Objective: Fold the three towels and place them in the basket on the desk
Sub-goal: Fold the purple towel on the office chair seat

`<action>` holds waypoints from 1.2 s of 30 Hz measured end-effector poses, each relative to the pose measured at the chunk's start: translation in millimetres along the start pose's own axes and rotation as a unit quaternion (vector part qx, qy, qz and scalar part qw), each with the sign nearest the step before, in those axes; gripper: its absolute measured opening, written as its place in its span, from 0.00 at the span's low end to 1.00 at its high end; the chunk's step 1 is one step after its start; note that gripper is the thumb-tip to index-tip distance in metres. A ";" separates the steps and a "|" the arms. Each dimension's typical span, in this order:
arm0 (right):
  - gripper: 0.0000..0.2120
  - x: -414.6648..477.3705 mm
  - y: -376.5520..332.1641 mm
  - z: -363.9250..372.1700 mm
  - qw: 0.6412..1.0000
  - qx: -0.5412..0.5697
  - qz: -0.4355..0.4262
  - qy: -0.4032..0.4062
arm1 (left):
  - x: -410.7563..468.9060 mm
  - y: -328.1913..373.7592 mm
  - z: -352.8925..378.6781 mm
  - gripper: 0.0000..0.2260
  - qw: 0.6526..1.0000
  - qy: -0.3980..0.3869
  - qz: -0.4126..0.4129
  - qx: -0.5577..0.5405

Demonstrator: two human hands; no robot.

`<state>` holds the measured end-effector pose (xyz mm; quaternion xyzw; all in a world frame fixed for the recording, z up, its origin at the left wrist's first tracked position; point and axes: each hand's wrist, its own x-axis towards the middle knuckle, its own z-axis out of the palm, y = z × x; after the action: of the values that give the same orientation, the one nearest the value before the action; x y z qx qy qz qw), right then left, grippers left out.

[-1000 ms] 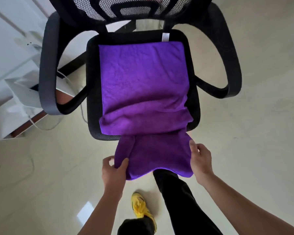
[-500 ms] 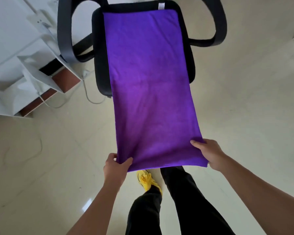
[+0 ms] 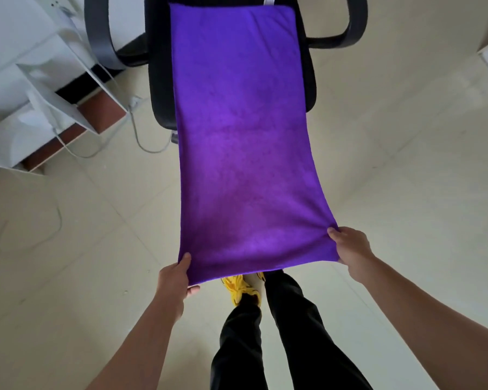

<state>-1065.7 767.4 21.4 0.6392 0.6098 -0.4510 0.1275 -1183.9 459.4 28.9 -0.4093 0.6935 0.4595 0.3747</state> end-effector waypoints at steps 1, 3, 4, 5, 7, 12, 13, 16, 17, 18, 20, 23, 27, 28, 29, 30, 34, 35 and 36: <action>0.12 -1.8 -2.1 -1.6 1.000 -0.002 -0.012 0.023 | -0.6 4.4 -2.3 0.10 1.000 0.005 0.009 -0.006; 0.07 -10.4 -16.4 -5.2 0.997 0.016 -0.047 0.063 | -4.8 20.5 -5.5 0.08 0.999 0.007 0.037 -0.021; 0.06 -13.2 -26.6 -7.5 0.994 0.048 -0.065 0.073 | -8.5 32.1 -5.9 0.06 0.998 0.009 0.054 -0.031; 0.06 -15.2 -39.0 -9.6 0.991 0.078 -0.076 0.076 | -13.5 46.0 -5.5 0.03 0.996 0.009 0.073 -0.042; 0.07 -17.2 -69.3 -17.5 0.984 0.151 -0.070 0.059 | -23.1 78.8 -4.9 0.07 0.990 0.005 0.113 -0.082; 0.06 -9.1 -158.5 -40.2 0.912 0.396 0.002 -0.107 | -39.4 172.2 1.4 0.05 0.961 -0.101 0.176 -0.189; 0.07 -3.8 -180.9 -40.9 0.897 0.424 0.007 -0.128 | -38.5 193.7 5.1 0.06 0.955 -0.121 0.180 -0.202; 0.11 10.1 -227.1 -41.6 0.869 0.467 0.002 -0.162 | -35.5 242.1 16.5 0.07 0.947 -0.146 0.173 -0.226; 0.11 15.1 -241.4 -40.4 0.861 0.479 0.005 -0.171 | -32.2 257.4 21.1 0.07 0.948 -0.146 0.168 -0.227; 0.09 22.6 -259.7 -38.4 0.852 0.492 0.005 -0.181 | -26.6 277.2 27.1 0.07 0.950 -0.145 0.161 -0.225; 0.09 38.9 -294.8 -33.8 0.835 0.513 -0.007 -0.198 | -13.0 316.0 39.8 0.07 0.951 -0.141 0.154 -0.227; 0.21 67.3 -341.0 -23.5 0.851 0.482 -0.052 -0.202 | 3.7 367.3 54.3 0.07 0.944 -0.151 0.166 -0.242; 0.05 110.9 -401.3 -0.4 0.928 0.330 -0.136 -0.105 | 35.7 430.1 77.2 0.08 0.950 -0.121 0.209 -0.199; 0.02 126.9 -422.3 6.8 0.943 0.289 -0.146 -0.077 | 49.3 450.5 87.0 0.07 0.958 -0.095 0.225 -0.149; 0.04 132.6 -425.6 11.9 0.953 0.253 -0.161 -0.046 | 56.6 454.1 88.6 0.08 0.963 -0.061 0.247 -0.085; 0.08 139.9 -432.7 16.6 0.962 0.209 -0.176 -0.019 | 65.9 461.5 91.7 0.09 0.964 -0.021 0.265 -0.021; 0.18 180.9 -467.2 36.2 0.976 0.064 -0.206 0.029 | 102.0 500.0 106.0 0.03 0.944 0.079 0.300 0.110; 0.20 189.9 -473.5 40.3 0.979 0.051 -0.198 0.026 | 108.2 509.0 110.0 0.04 0.943 0.082 0.303 0.114; 0.19 199.2 -479.6 44.1 0.980 0.045 -0.191 0.025 | 114.4 517.9 115.1 0.05 0.941 0.080 0.309 0.114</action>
<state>-1543.3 975.7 36.5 0.5270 0.7029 -0.4777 -0.0054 -1683.7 668.3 63.3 -0.1648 0.8612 0.4361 0.2025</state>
